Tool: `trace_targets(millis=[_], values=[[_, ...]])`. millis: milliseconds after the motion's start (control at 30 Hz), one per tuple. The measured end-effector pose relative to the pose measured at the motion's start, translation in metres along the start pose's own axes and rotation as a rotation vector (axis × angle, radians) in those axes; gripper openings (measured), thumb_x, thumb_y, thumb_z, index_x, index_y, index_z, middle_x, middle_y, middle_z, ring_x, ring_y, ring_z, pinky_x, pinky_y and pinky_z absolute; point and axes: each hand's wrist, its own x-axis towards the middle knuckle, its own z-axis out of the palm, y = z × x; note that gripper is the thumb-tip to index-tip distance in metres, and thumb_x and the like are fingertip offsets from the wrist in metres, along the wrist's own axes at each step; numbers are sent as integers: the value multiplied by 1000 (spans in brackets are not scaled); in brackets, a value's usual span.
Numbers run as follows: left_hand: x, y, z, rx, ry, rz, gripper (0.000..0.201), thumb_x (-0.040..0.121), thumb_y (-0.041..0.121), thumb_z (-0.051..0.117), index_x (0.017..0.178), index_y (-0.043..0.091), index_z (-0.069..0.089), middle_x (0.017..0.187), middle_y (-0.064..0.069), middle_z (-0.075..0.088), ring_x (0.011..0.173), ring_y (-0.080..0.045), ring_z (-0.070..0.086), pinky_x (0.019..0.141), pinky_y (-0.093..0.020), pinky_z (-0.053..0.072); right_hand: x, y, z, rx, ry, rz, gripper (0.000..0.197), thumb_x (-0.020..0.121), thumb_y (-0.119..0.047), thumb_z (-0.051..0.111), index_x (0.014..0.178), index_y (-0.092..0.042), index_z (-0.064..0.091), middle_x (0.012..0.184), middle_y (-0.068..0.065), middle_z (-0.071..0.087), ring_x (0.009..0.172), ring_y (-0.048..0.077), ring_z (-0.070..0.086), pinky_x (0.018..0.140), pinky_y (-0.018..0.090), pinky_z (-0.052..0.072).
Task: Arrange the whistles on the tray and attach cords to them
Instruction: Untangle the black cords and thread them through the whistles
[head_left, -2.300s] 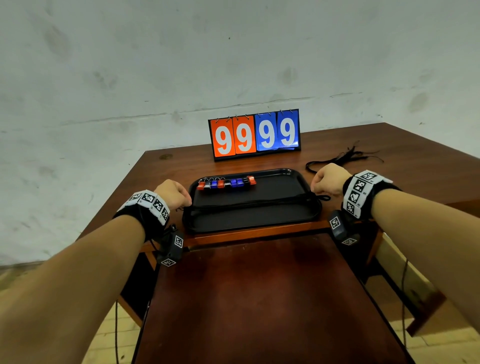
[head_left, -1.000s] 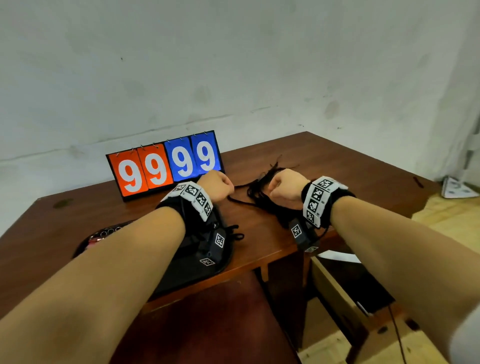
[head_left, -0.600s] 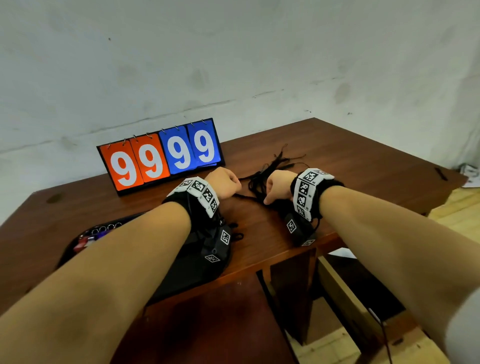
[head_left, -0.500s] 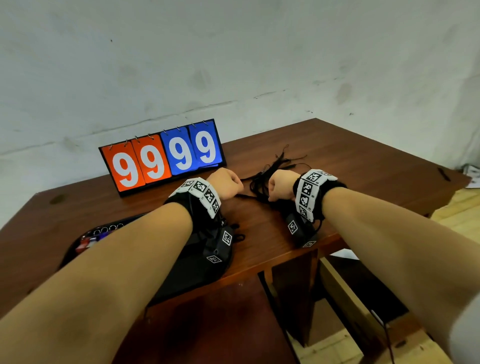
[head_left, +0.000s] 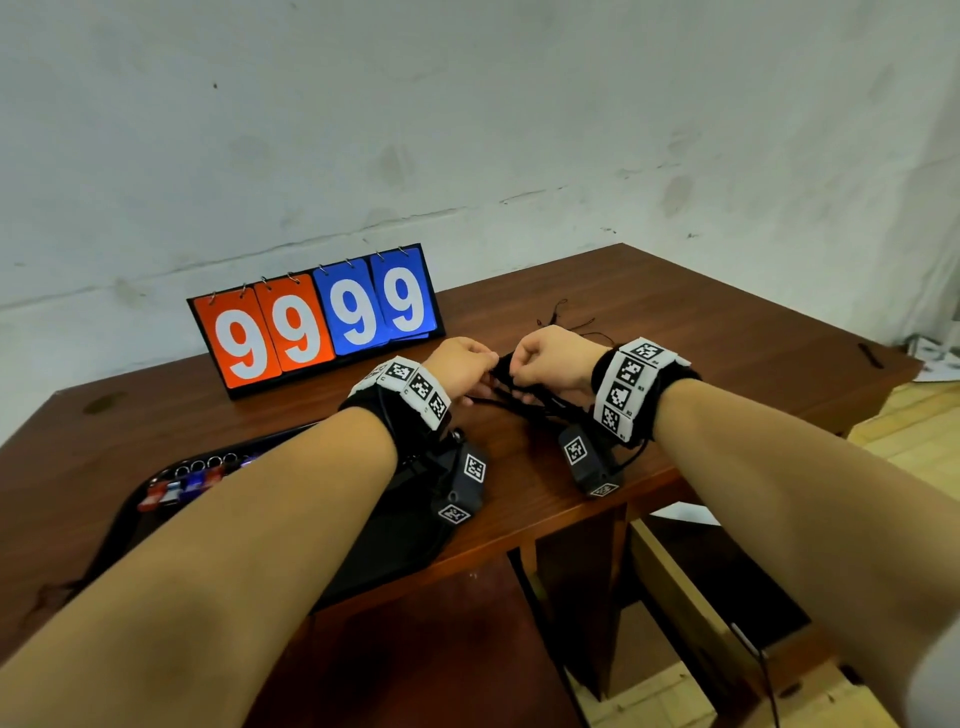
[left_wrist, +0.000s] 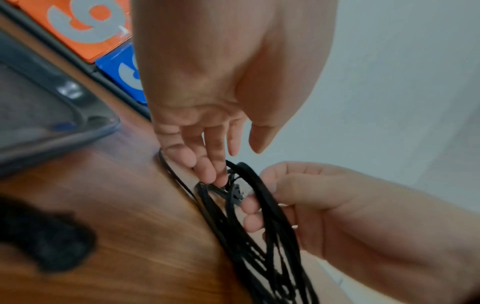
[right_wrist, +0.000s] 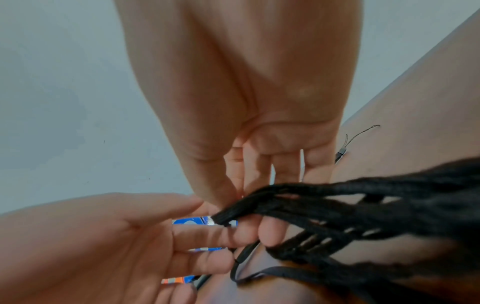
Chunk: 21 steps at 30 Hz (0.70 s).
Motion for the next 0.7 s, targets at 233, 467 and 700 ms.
trace_targets(millis=[233,467,700], values=[[-3,-1,1,-118,-8,-18,17,90,4,63,106,9,60,81,-14,69,63,-18,67,49,-24,51,-3,6,-1,-112,0,-26,18,78,-2,78,81,-16,67,72,0,66,65,13,63,53,23,50],[-2,1,6,-231,44,-61,16,93,0,52,89,11,62,78,-15,68,72,-23,69,76,-37,58,-16,7,-5,73,-6,65,13,89,5,63,93,-6,58,47,-2,64,40,7,60,36,16,43],[-4,6,-3,-479,140,-39,14,96,1,47,89,4,59,96,-17,61,69,-24,71,58,-34,62,-20,13,-11,109,141,162,7,94,2,54,93,-3,59,65,11,54,41,15,54,31,13,34]])
